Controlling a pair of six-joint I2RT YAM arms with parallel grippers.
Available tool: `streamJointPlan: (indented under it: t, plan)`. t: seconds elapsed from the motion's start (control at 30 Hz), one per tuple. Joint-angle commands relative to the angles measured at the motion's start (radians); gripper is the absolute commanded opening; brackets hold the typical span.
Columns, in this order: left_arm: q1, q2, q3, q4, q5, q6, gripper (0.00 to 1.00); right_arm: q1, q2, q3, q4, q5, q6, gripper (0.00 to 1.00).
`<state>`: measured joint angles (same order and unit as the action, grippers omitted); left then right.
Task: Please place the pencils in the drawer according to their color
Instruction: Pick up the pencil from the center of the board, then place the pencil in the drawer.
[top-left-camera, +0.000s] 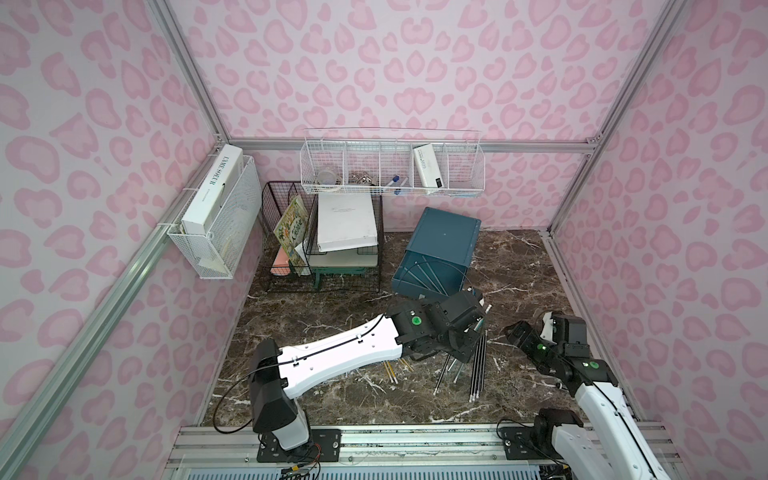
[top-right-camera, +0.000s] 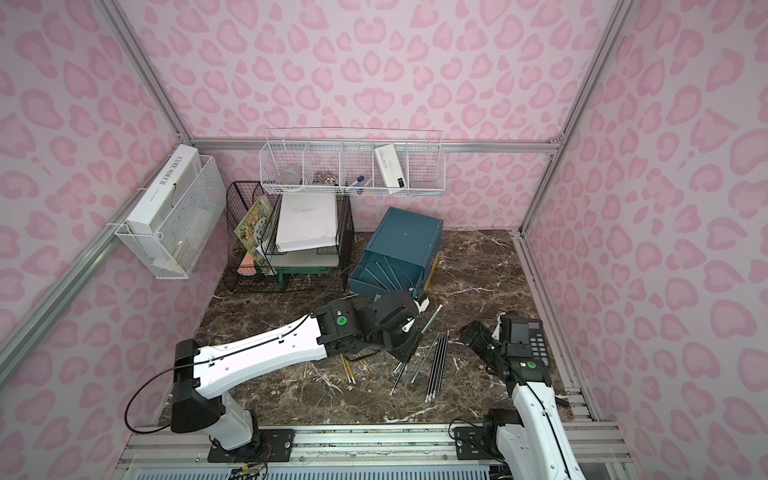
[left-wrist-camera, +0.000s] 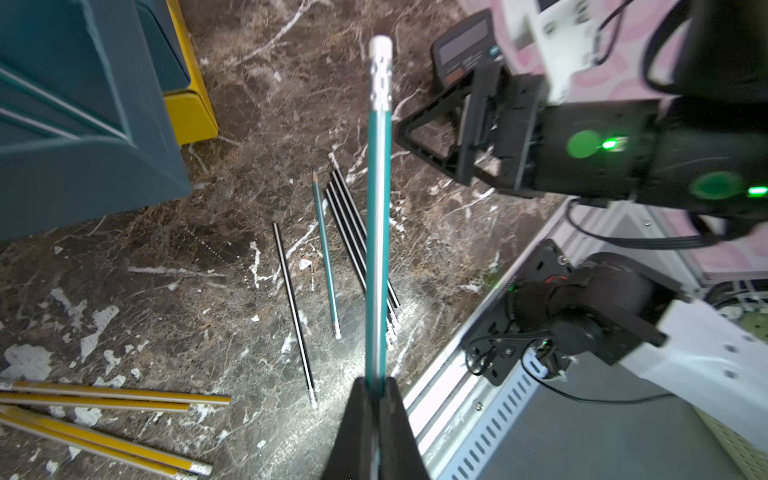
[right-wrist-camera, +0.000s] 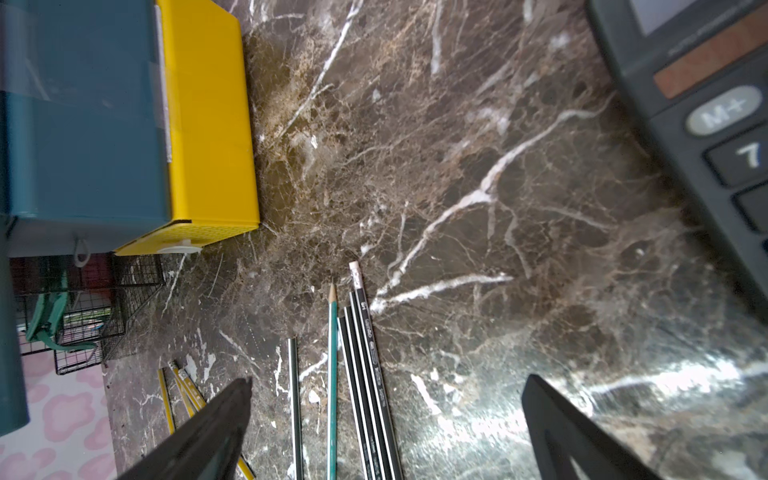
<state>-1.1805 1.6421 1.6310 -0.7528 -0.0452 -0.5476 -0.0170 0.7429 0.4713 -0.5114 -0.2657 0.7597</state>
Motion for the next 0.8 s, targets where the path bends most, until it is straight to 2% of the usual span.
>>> streamJointPlan:
  t: [0.0,0.3,0.53,0.77]
  plan:
    - [0.003,-0.052,0.003,0.059,-0.036,-0.023,0.00,0.001,0.019,0.024,0.036,-0.006,0.001,1.00]
    - [0.101,-0.076,0.120,0.060,-0.089,-0.179,0.00,0.001,0.061,0.078,0.054,-0.021,0.006,1.00]
    - [0.193,-0.063,0.107,0.142,-0.094,-0.447,0.00,0.002,0.073,0.097,0.061,-0.055,0.027,1.00]
    - [0.206,-0.028,0.104,0.170,-0.166,-0.721,0.00,0.004,0.076,0.125,0.048,-0.066,0.039,1.00]
